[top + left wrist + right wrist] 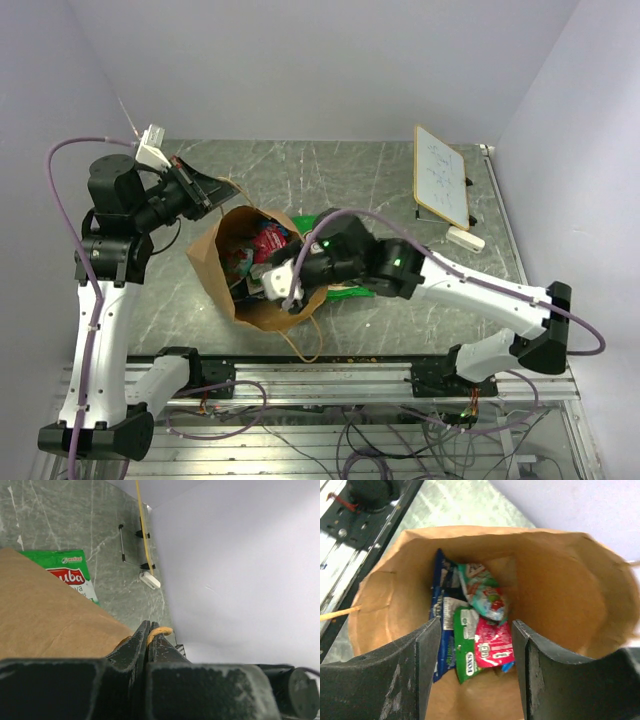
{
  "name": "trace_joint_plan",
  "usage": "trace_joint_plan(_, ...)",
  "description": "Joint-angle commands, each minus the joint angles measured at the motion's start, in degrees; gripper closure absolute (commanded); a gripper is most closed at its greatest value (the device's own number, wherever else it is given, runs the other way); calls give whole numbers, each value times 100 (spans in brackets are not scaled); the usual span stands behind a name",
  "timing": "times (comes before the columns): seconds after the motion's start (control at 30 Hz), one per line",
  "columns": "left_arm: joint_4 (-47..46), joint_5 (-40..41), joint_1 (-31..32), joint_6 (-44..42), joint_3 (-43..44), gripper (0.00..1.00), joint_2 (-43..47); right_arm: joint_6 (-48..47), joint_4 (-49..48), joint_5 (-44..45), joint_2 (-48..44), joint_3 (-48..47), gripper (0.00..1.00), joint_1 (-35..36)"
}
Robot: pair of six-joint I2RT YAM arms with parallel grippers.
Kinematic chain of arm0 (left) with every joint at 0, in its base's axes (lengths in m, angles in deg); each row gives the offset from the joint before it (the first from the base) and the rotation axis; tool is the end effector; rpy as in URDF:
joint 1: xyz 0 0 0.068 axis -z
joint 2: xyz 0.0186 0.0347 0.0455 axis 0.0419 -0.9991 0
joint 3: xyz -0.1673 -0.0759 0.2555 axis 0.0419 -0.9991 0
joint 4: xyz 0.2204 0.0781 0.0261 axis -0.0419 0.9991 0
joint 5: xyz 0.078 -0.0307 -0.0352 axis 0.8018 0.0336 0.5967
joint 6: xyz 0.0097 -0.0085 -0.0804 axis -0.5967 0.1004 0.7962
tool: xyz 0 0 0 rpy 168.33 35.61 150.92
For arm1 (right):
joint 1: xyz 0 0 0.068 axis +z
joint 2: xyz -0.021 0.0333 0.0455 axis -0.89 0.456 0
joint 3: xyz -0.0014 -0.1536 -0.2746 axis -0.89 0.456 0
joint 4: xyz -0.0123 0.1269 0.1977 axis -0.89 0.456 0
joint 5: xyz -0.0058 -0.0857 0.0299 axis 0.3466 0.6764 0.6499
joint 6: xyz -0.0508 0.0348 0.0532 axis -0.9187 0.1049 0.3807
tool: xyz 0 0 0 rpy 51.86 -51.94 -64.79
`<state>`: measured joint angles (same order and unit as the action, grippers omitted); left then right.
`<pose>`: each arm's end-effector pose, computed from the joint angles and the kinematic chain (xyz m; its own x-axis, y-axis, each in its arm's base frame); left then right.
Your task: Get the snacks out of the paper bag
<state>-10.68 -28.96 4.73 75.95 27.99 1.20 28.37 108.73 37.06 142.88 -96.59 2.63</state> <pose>0.1523 -0.0480 0.4666 -0.6164 -0.5994 -0.5106 0.2043 0.5045 -0.8389 0.1026 0.2912 0.4168 0.6253 -0.2945 -0.7227 -0.7804 -0.2432 -0.5761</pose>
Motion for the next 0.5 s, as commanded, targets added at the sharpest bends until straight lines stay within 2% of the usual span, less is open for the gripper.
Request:
trace_joint_plan(0.0,-807,-296,-31,324,-138,93,215,-582,500,666,227,-166,42,442)
trace_joint_plan(0.2,-890,-362,-32,322,-249,93,266,-557,347,1658,466,299,44,786)
trace_joint_plan(0.3,-853,-343,-31,243,-249,93,312,-534,102,1889,548,573,46,789)
trace_joint_plan(0.47,-650,-326,-33,-46,5,93,238,-477,301,2088,1007,465,53,790)
